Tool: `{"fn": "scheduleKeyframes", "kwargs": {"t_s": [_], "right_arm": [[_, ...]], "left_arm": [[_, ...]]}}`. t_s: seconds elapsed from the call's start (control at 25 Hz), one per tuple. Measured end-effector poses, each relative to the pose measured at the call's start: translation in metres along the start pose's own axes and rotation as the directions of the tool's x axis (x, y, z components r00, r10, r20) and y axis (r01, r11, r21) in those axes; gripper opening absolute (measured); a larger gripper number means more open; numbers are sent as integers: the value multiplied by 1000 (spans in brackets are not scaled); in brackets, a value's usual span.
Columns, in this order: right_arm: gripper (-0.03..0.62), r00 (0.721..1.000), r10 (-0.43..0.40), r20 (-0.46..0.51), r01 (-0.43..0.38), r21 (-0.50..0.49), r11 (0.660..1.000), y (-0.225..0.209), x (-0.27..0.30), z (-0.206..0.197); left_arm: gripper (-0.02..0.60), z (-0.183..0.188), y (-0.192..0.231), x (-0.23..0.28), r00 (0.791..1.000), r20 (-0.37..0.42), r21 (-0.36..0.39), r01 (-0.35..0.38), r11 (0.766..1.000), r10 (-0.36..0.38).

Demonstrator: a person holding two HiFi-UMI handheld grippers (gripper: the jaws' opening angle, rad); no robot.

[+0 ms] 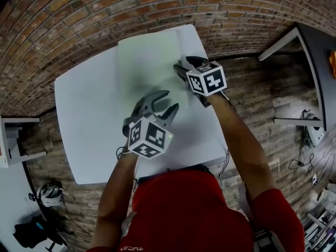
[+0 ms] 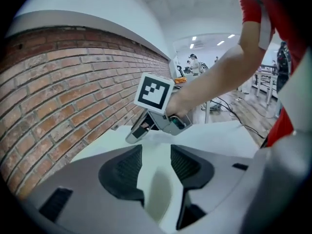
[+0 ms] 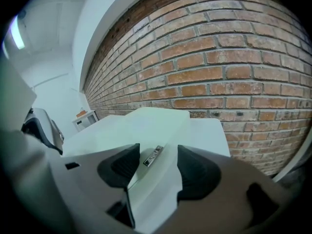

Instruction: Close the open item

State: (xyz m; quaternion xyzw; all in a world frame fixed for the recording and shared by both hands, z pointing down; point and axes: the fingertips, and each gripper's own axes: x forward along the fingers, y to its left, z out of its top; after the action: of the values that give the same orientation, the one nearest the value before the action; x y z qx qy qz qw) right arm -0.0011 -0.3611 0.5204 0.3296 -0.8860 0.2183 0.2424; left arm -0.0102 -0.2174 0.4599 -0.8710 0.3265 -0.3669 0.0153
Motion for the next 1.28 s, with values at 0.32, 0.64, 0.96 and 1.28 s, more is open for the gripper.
{"fn": "scheduleKeyframes", "kwargs": {"t_s": [0.32, 0.64, 0.96, 1.28], "right_arm": [[225, 999, -41, 9, 42, -34, 999, 1, -2, 2], [225, 995, -94, 23, 96, -124, 988, 5, -6, 8], [225, 990, -92, 111, 105, -123, 987, 20, -29, 21], [224, 969, -40, 246, 73, -128, 989, 59, -72, 40]], "left_arm": [[173, 0, 32, -21, 990, 73, -153, -108, 982, 120], [143, 4, 52, -40, 966, 133, -213, -191, 958, 222], [114, 8, 66, -57, 939, 182, -270, -237, 933, 291], [89, 11, 77, -82, 906, 224, -323, -278, 904, 359]]}}
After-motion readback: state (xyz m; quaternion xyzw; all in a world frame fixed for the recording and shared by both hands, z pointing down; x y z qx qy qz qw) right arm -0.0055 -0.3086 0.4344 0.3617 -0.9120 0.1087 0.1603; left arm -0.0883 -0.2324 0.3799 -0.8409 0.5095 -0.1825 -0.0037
